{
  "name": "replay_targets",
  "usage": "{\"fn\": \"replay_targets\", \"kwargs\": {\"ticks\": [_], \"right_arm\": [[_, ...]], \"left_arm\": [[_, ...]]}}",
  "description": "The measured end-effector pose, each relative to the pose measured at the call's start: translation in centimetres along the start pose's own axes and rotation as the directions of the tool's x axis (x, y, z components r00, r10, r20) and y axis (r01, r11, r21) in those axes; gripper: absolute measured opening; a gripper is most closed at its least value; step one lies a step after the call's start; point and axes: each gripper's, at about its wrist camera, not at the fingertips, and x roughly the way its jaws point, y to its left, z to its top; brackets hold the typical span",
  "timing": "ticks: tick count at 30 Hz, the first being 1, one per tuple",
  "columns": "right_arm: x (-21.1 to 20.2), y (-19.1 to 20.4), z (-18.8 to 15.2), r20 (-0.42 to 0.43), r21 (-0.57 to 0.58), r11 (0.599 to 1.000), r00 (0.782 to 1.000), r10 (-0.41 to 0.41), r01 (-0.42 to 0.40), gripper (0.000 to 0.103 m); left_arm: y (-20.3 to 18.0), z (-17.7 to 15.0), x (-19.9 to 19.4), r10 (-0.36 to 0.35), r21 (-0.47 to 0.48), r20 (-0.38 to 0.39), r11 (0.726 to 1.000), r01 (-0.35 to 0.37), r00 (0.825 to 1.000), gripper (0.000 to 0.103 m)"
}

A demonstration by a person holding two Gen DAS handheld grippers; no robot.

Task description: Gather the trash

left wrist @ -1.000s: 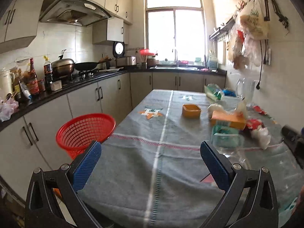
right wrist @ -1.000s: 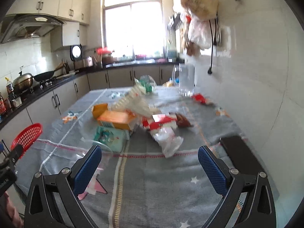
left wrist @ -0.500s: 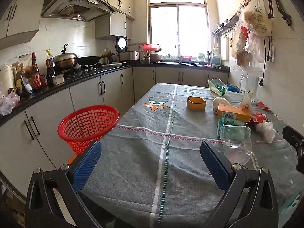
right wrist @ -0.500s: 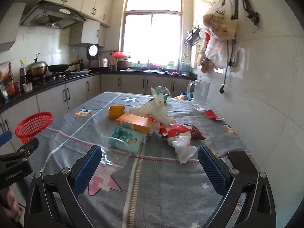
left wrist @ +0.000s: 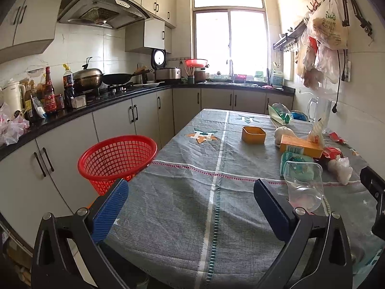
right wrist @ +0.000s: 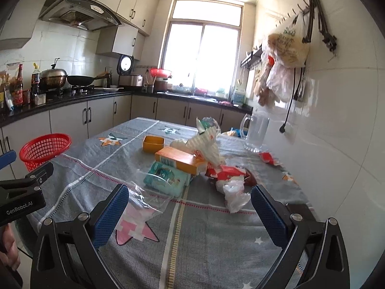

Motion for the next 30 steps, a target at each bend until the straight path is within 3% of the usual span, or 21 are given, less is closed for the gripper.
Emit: {"fn": "replay_targets", "kwargs": {"ticks": [9,30], "right_arm": [[-1.0,1.1,0.0,0.057,-0.041,0.999,0.998,0.015,-0.013,0.103],[1.1,0.9,-0.6,-0.048,0.009,0.997,0.995,0.082,-0.082,0.103]], "left_arm": [[0.0,-0.1,-0.3,0.001,0.010,0.022,1.000,-0.001,1.000,0.103],[-0.2,-0.5,0.2,-0.001,0.028,0.002,1.000,0.000,1.000,0.103]]}}
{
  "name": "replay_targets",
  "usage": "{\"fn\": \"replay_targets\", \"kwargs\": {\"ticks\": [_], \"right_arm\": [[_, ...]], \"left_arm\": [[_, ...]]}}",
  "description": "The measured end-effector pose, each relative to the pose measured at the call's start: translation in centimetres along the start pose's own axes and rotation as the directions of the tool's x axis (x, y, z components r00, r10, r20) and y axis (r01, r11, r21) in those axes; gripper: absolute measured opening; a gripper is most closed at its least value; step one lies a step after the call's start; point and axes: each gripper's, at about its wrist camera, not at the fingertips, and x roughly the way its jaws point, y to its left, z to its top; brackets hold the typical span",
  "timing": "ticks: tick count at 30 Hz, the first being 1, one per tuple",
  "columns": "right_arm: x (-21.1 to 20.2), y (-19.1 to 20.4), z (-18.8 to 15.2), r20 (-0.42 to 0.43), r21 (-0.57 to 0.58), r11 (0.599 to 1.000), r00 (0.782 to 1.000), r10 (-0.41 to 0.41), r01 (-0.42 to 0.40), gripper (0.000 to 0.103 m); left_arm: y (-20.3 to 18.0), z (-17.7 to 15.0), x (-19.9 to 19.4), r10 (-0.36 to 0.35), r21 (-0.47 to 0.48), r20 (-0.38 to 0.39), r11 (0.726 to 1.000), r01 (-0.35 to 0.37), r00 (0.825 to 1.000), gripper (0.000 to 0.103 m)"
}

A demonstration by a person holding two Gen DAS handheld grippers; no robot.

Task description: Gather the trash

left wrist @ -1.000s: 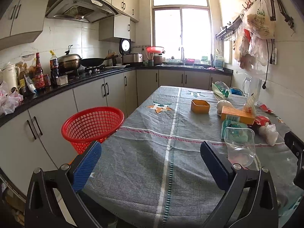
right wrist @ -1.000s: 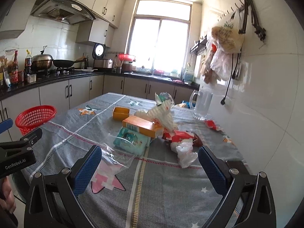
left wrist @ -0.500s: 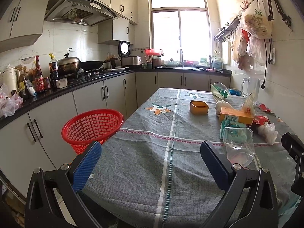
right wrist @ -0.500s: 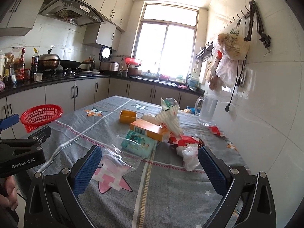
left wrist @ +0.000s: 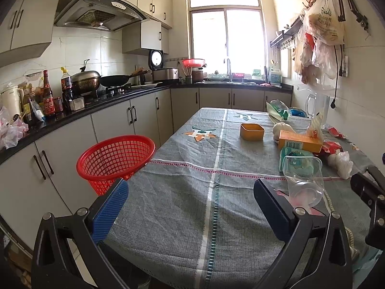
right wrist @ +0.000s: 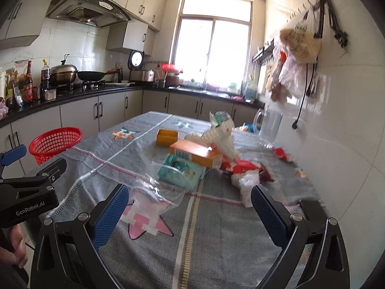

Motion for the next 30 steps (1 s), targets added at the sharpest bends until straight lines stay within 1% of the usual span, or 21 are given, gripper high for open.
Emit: {"fn": "replay_targets", "kwargs": {"ticks": [3,12,18,23,26,30], "right_arm": [[0.5,-0.3,-0.2,-0.024,0.018,1.000,1.000,0.008,-0.008,0.103],[0.8,-0.3,-0.3,-0.043,0.023,1.000,0.999,0.015,-0.014,0.103],[1.7,-0.7,-0.5,-0.078,0.048,0.998,0.996,0.030,-0.026,0.103],[3.0,-1.5,-0.8,-0.116,0.071,0.997,0.992,0.042,-0.034,0.103],[3.9,-2.1,-1.0,-0.149,0.089,0.995,0.987,0.053,-0.040,0.100],[4.8,-2.6,-1.0,-0.175,0.103,0.993,0.982,0.066,-0.048,0.098]], "left_arm": [[0.0,-0.1,0.1,0.000,0.001,-0.003,1.000,0.000,1.000,0.103],[-0.1,-0.3,0.2,-0.005,0.008,-0.012,1.000,0.005,1.000,0.103],[-0.6,-0.3,0.8,-0.018,0.022,-0.029,1.000,0.019,0.999,0.103],[-1.2,0.2,1.9,-0.048,0.041,-0.057,0.998,0.051,0.997,0.103],[-1.7,0.7,2.8,-0.069,0.048,-0.083,0.996,0.073,0.994,0.103],[-2.6,1.3,4.3,-0.119,0.051,-0.135,0.991,0.127,0.984,0.103]]}}
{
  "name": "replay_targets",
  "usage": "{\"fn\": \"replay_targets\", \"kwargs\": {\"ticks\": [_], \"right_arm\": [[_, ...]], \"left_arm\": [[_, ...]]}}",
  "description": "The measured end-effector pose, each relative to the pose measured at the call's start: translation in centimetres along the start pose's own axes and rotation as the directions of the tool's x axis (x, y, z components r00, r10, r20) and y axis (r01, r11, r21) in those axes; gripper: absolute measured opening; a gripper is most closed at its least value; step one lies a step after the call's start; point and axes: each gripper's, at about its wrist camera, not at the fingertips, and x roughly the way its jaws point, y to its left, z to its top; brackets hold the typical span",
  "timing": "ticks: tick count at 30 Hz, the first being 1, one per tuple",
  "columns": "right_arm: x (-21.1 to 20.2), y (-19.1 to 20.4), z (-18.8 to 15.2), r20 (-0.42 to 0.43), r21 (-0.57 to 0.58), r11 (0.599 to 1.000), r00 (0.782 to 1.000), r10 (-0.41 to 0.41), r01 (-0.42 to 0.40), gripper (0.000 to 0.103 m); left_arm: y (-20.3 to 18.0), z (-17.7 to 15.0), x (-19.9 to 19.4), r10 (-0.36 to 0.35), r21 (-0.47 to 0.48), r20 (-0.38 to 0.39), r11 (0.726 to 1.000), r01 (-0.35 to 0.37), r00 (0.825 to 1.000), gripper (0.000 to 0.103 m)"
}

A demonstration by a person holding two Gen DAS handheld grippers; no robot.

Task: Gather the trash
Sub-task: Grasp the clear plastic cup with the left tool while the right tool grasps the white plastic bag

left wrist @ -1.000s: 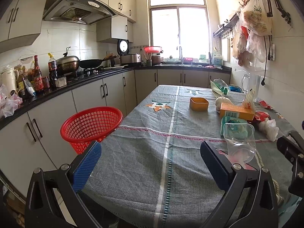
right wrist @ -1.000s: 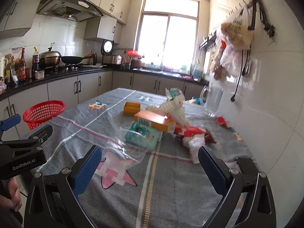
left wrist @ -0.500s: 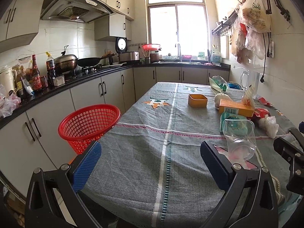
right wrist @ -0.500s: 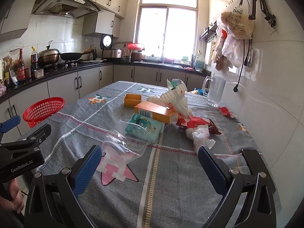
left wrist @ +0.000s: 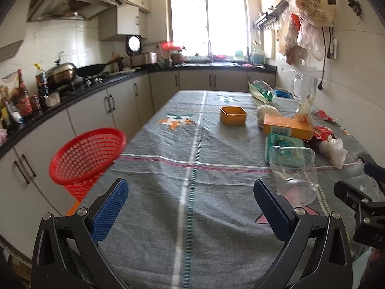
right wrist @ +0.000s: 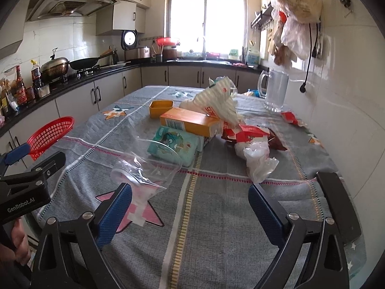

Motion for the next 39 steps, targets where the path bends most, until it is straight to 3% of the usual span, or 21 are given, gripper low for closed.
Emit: {"fn": "replay_targets", "kwargs": {"ticks": [4,13,18,22,27,29,35,39], "right_arm": [[0.6,-0.6,0.3,-0.026,0.004,1.000,0.999,0.030,-0.030,0.087],[2.2,-4.1,1.0,-0.091,0.112,0.989,0.990,0.104,-0.094,0.066],[2.9,-5.8,1.3,-0.113,0.184,0.973,0.981,0.160,-0.138,0.060],[2.9,-6.9,1.7,-0.107,0.217,0.966,0.980,0.170,-0.143,0.055],[2.7,-9.7,2.4,-0.087,0.271,0.956,0.986,0.144,-0.115,0.053],[2.7,-10.9,2.7,-0.085,0.288,0.952,0.988,0.130,-0.101,0.053],[4.1,-13.1,3.7,-0.100,0.278,0.959,0.991,0.088,-0.057,0.053],[5.9,-12.9,4.1,-0.139,0.213,0.976,0.987,0.079,-0.049,0.053]], "left_arm": [[-0.7,0.6,1.4,-0.053,0.001,-0.049,0.999,0.053,0.997,0.102],[-3.1,1.3,3.7,-0.169,0.022,-0.137,0.985,0.174,0.976,0.082],[-3.5,1.9,6.2,-0.304,-0.079,-0.238,0.953,0.294,0.923,0.067],[-4.4,2.3,7.5,-0.416,-0.143,-0.296,0.910,0.390,0.860,0.067],[-6.9,2.3,8.5,-0.472,-0.127,-0.350,0.879,0.459,0.809,0.068],[-7.6,2.3,9.0,-0.464,-0.123,-0.362,0.884,0.452,0.809,0.068],[-9.6,2.6,10.3,-0.484,-0.127,-0.384,0.871,0.474,0.786,0.069],[-10.7,2.7,10.5,-0.469,-0.093,-0.380,0.877,0.471,0.797,0.069]]}}
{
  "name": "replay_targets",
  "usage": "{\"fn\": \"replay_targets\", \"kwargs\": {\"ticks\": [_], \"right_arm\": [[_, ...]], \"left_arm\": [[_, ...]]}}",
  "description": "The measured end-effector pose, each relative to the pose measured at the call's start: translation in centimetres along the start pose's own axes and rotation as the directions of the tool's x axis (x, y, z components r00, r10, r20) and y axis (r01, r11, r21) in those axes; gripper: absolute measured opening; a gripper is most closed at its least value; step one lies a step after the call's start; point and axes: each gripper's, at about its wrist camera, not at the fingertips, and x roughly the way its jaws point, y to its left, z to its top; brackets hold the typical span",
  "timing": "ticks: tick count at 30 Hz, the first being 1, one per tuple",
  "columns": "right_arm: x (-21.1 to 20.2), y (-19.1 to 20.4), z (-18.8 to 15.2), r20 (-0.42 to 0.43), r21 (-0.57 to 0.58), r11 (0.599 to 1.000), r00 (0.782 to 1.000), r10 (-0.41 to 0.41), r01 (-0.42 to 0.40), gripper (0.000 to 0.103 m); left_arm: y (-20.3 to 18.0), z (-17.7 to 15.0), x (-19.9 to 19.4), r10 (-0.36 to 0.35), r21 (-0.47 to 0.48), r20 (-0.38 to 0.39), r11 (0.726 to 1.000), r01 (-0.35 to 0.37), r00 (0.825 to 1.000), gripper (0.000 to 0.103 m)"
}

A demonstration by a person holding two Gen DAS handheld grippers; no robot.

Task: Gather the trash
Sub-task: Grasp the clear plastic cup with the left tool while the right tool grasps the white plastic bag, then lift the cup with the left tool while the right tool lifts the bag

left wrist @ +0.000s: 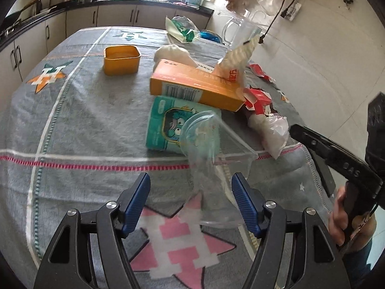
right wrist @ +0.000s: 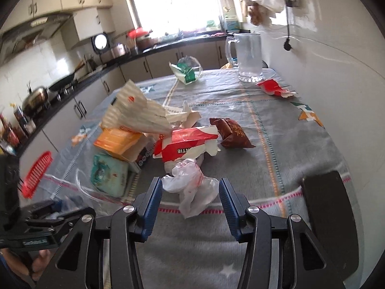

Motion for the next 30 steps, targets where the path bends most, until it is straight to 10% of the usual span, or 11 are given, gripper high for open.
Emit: {"fn": "replay_targets", "kwargs": {"ticks": [10,17,30], "right_arm": [[3.2,1.1,0.0,-0.049,-0.112,0.993,0.997,-0.055,0.049,0.060],[1.8,0.8,-0.7,-0.051,-0.056,0.998,0.999,0.013,-0.016,0.016],[-0.8,2.6,-1.7,-0.013,-0.011,0.990,0.990,0.143,-0.143,0.014]], "left_arm": [[-1.7,0.5,0.6,-0.019,0.045,0.040,0.999,0.017,0.999,0.040],[-1.6,-0.1,-0.5,-0.030,0.041,0.074,0.999,0.027,0.997,0.039],[-0.7,-1.1,-4.5,-0.006,0.037,0.165,0.999,0.000,0.986,0.039]]}}
